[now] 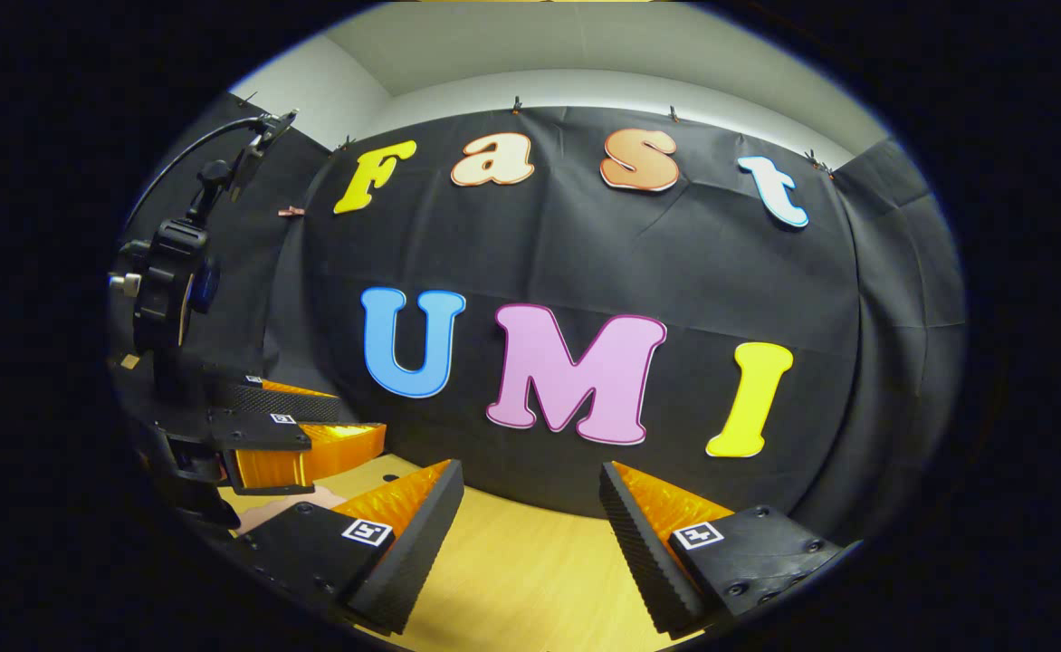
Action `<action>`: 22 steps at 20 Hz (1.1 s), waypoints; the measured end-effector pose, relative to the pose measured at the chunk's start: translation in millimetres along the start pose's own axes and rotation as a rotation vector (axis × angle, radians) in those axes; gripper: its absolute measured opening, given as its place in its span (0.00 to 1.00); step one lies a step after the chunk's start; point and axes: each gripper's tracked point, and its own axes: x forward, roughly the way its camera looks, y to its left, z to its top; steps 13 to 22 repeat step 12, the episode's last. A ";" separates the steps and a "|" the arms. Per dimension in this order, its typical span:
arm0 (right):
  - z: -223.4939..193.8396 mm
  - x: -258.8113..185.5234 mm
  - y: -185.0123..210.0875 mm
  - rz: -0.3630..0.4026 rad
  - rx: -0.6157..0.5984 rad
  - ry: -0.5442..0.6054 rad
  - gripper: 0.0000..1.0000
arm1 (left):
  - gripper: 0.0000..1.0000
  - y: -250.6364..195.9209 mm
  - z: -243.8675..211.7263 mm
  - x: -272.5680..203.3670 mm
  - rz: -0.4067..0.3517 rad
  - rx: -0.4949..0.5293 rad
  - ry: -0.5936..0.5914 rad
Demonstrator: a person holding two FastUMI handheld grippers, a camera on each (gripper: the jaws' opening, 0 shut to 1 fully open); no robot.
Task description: First open the suitcase, pack the skin care products into it, and then close the suitcase.
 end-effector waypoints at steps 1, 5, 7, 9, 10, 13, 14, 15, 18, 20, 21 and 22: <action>1.8 -0.4 2.9 0.008 0.002 -0.002 0.96 | 0.83 -2.5 2.0 1.2 -0.001 -0.009 -0.005; 2.1 -3.2 4.5 0.008 0.012 0.002 0.96 | 0.84 -4.1 6.1 4.4 -0.010 -0.037 -0.001; 1.5 -3.3 4.4 0.008 0.013 0.003 0.96 | 0.84 -5.0 9.4 2.5 -0.018 -0.049 -0.017; 1.8 -4.7 4.4 0.008 0.011 0.001 0.96 | 0.85 -4.9 14.0 1.1 -0.018 -0.050 -0.036; 2.4 -4.3 5.3 0.010 0.007 -0.003 0.96 | 0.85 -4.4 16.5 -0.5 -0.014 -0.043 -0.045; 1.2 -4.8 6.6 0.009 -0.004 -0.002 0.96 | 0.84 -7.0 20.7 -2.0 -0.014 -0.024 -0.052; 1.2 -4.8 6.6 0.009 -0.004 -0.002 0.96 | 0.84 -7.0 20.7 -2.0 -0.014 -0.024 -0.052; 1.2 -4.8 6.6 0.009 -0.004 -0.002 0.96 | 0.84 -7.0 20.7 -2.0 -0.014 -0.024 -0.052; 1.2 -4.8 6.6 0.009 -0.004 -0.002 0.96 | 0.84 -7.0 20.7 -2.0 -0.014 -0.024 -0.052; 1.2 -4.8 6.6 0.009 -0.004 -0.002 0.96 | 0.84 -7.0 20.7 -2.0 -0.014 -0.024 -0.052; 1.2 -4.8 6.6 0.009 -0.004 -0.002 0.96 | 0.84 -7.0 20.7 -2.0 -0.014 -0.024 -0.052; 1.2 -4.8 6.6 0.009 -0.004 -0.002 0.96 | 0.84 -7.0 20.7 -2.0 -0.014 -0.024 -0.052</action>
